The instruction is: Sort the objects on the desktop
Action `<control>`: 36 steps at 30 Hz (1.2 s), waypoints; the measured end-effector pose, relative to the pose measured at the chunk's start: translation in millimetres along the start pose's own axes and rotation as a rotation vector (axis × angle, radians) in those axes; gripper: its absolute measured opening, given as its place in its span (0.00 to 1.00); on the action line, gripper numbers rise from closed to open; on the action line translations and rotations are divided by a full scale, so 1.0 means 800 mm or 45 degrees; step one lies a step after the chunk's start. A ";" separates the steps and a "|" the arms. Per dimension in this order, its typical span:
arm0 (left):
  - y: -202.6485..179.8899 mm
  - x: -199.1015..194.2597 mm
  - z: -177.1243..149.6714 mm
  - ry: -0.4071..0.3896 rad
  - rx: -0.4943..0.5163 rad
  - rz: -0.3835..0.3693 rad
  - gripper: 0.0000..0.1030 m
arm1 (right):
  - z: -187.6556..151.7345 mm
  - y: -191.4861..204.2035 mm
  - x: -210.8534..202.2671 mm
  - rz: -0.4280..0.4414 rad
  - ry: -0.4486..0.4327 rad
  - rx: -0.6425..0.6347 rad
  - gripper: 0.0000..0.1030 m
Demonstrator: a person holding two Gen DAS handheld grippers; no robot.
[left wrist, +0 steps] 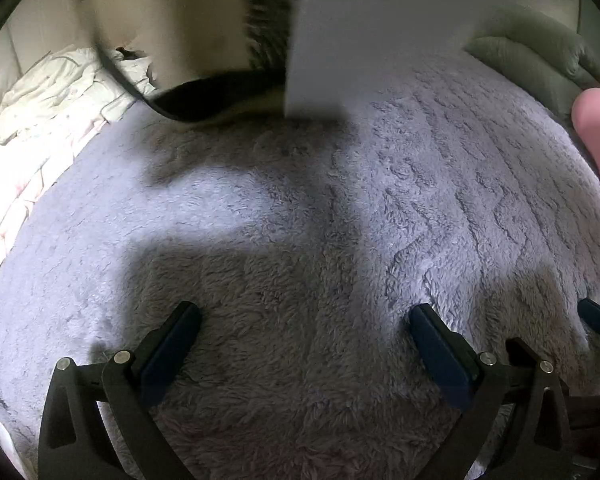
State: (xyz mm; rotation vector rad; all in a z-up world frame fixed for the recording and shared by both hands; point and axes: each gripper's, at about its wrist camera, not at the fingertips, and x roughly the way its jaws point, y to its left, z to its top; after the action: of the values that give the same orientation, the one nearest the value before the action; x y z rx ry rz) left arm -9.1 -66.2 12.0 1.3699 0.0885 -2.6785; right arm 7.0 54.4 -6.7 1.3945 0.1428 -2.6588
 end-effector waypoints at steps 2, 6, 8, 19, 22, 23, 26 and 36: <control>0.000 0.000 0.000 0.000 0.000 0.000 1.00 | 0.000 0.000 0.001 0.000 0.000 0.000 1.00; 0.000 0.000 -0.001 0.000 0.002 -0.002 1.00 | 0.008 -0.011 0.012 0.003 0.002 -0.001 1.00; 0.001 0.002 -0.003 0.002 0.003 -0.003 1.00 | 0.010 -0.012 0.014 0.004 0.001 -0.001 1.00; 0.005 0.013 -0.009 0.004 0.004 -0.004 1.00 | 0.006 -0.012 0.004 0.005 0.002 -0.001 1.00; 0.005 0.013 -0.009 0.004 0.004 -0.004 1.00 | 0.006 -0.012 0.003 0.005 0.002 -0.001 1.00; 0.004 0.013 -0.009 0.004 0.004 -0.004 1.00 | 0.006 -0.011 0.005 0.005 0.002 -0.001 1.00; 0.004 0.013 -0.011 0.004 0.003 -0.005 1.00 | 0.006 -0.011 0.005 0.005 0.002 -0.001 1.00; 0.005 0.013 -0.011 0.003 0.002 -0.004 1.00 | 0.006 -0.011 0.003 0.005 0.002 -0.001 1.00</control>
State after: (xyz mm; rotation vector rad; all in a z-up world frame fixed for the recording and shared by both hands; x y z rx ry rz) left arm -7.9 -69.8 -1.5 1.3749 0.0894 -2.6801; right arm 0.3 62.5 -5.7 1.3952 0.1416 -2.6541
